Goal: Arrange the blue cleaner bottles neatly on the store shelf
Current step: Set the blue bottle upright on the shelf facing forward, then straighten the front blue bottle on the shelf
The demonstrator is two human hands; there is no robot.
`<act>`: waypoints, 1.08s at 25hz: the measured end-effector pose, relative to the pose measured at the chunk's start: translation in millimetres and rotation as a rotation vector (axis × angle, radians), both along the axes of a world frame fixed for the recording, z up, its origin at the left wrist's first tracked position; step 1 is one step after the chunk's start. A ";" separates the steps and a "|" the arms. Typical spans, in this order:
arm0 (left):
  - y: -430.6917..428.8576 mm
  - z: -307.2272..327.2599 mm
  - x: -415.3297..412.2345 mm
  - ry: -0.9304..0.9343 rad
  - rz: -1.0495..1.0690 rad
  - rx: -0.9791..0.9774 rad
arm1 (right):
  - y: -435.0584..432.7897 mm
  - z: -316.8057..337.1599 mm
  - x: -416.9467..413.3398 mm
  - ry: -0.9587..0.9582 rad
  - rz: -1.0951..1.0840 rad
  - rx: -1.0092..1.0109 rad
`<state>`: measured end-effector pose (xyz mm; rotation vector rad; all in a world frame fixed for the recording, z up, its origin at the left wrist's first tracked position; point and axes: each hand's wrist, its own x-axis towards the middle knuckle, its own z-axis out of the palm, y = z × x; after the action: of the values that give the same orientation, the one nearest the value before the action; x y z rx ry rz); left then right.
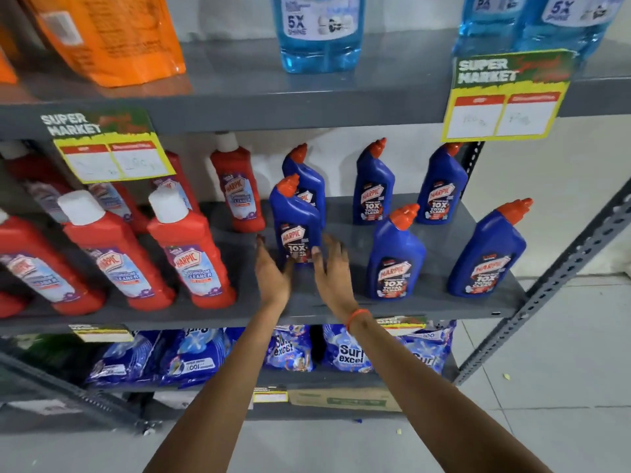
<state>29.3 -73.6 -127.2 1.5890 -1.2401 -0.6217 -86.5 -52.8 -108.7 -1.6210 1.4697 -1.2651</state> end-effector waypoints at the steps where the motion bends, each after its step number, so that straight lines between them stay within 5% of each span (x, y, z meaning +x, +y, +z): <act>1: -8.6 -6.7 9.8 -0.008 -0.067 0.062 | -12.0 -7.6 5.0 -0.025 0.017 0.115; 6: -29.5 -5.4 25.2 0.164 -0.331 0.214 | -42.8 -18.9 7.6 -0.052 0.056 0.325; 13: 8.1 -21.4 30.7 0.012 -0.330 0.128 | 1.7 -21.6 -5.5 -0.081 0.045 0.229; 27: 50.7 -20.6 26.9 0.092 -0.316 0.106 | 36.9 -27.9 -14.2 -0.122 0.074 0.185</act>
<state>56.2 -22.9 -147.7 1.4419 -1.4208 -0.9640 -100.7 -15.8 -136.6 -1.4383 1.3954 -1.1311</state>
